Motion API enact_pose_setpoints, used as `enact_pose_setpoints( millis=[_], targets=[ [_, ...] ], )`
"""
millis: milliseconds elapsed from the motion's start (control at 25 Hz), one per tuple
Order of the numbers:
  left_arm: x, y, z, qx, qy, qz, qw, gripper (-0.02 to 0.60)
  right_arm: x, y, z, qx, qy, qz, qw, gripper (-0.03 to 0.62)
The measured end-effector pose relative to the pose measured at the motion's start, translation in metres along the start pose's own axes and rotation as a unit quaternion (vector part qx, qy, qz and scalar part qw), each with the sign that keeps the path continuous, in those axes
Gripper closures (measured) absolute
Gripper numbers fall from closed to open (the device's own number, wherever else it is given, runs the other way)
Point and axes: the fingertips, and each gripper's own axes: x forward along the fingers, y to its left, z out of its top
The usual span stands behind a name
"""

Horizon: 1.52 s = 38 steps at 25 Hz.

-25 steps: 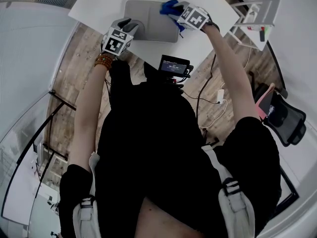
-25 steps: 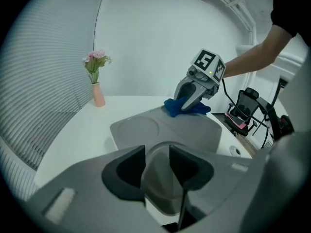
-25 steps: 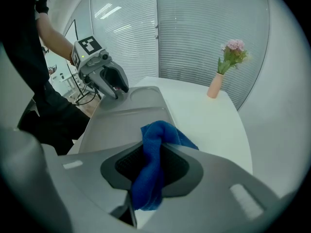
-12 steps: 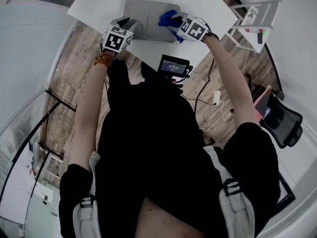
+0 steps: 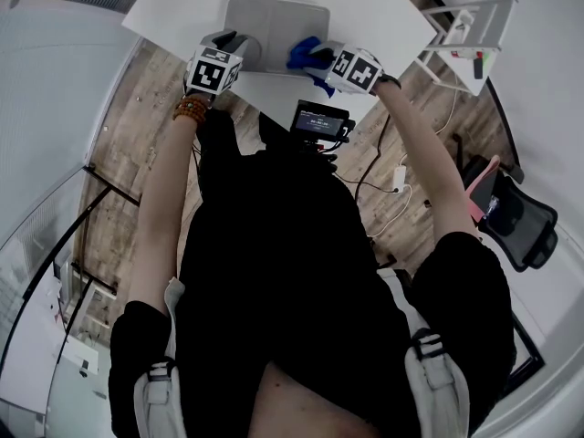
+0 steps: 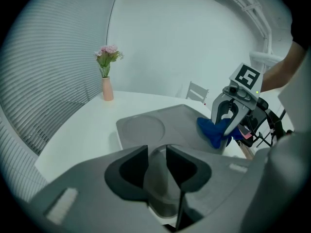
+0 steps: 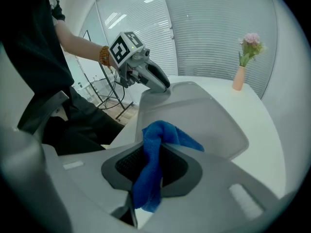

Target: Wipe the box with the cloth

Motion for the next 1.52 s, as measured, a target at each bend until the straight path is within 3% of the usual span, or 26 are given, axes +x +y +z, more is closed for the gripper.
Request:
enact_pose_setpoints(
  millis=[240, 400, 520, 600, 680, 760, 840, 880, 960, 1000, 1040, 1120, 1160, 1240, 1400, 1520],
  targets=[
    [0.002, 0.002, 0.0, -0.008, 0.002, 0.001, 1.0, 0.46, 0.003, 0.014, -0.004, 0.051, -0.011, 0.061, 0.997, 0.496],
    [0.003, 0.0, -0.004, -0.004, 0.011, -0.002, 0.9999, 0.46, -0.012, 0.02, 0.005, 0.051, -0.027, 0.072, 0.996, 0.497],
    [0.004, 0.001, -0.003, 0.004, 0.01, -0.004, 0.9999, 0.46, -0.038, -0.008, 0.031, 0.093, -0.101, 0.017, 0.99, 0.496],
    [0.002, 0.002, -0.003, 0.002, 0.005, -0.004, 1.0, 0.46, -0.052, -0.043, 0.042, 0.133, -0.145, -0.057, 0.979, 0.494],
    [0.0, 0.004, -0.003, 0.002, 0.003, -0.002, 1.0, 0.46, -0.054, -0.076, 0.042, 0.157, -0.154, -0.127, 0.967, 0.488],
    [-0.001, 0.003, -0.003, 0.005, 0.005, -0.003, 1.0, 0.46, -0.049, -0.091, 0.035, 0.124, -0.122, -0.169, 0.97, 0.436],
    [0.003, 0.002, -0.004, 0.011, 0.012, -0.008, 0.9998, 0.46, -0.048, -0.092, 0.035, 0.026, -0.083, -0.19, 0.978, 0.376],
    [0.006, 0.004, -0.004, 0.016, 0.014, -0.012, 0.9997, 0.46, -0.049, -0.089, 0.038, -0.033, -0.072, -0.195, 0.978, 0.373],
    [0.007, 0.005, -0.003, 0.027, 0.014, -0.018, 0.9994, 0.457, -0.052, -0.078, 0.042, -0.144, -0.051, -0.189, 0.97, 0.427],
    [0.007, 0.005, -0.002, 0.033, 0.013, -0.021, 0.9991, 0.457, -0.05, -0.071, 0.037, -0.184, -0.032, -0.176, 0.966, 0.443],
    [0.006, 0.005, -0.001, 0.036, 0.013, -0.024, 0.999, 0.451, -0.044, -0.066, 0.028, -0.204, -0.007, -0.159, 0.966, 0.418],
    [0.005, 0.003, -0.002, 0.036, 0.013, -0.028, 0.9989, 0.445, -0.028, -0.066, 0.008, -0.194, 0.035, -0.132, 0.971, 0.345],
    [0.006, 0.002, -0.003, 0.036, 0.013, -0.03, 0.9988, 0.445, -0.021, -0.07, 0.004, -0.175, 0.04, -0.132, 0.975, 0.345],
    [0.006, -0.001, -0.004, 0.04, 0.014, -0.032, 0.9986, 0.437, -0.017, -0.082, 0.003, -0.133, 0.035, -0.151, 0.979, 0.398],
    [0.005, -0.002, -0.001, 0.057, 0.014, -0.032, 0.9978, 0.437, -0.018, -0.098, 0.009, -0.088, 0.034, -0.17, 0.981, 0.419],
    [0.007, -0.003, -0.005, 0.091, 0.011, -0.029, 0.9953, 0.431, -0.018, -0.104, 0.012, -0.065, 0.037, -0.175, 0.982, 0.43]
  ],
)
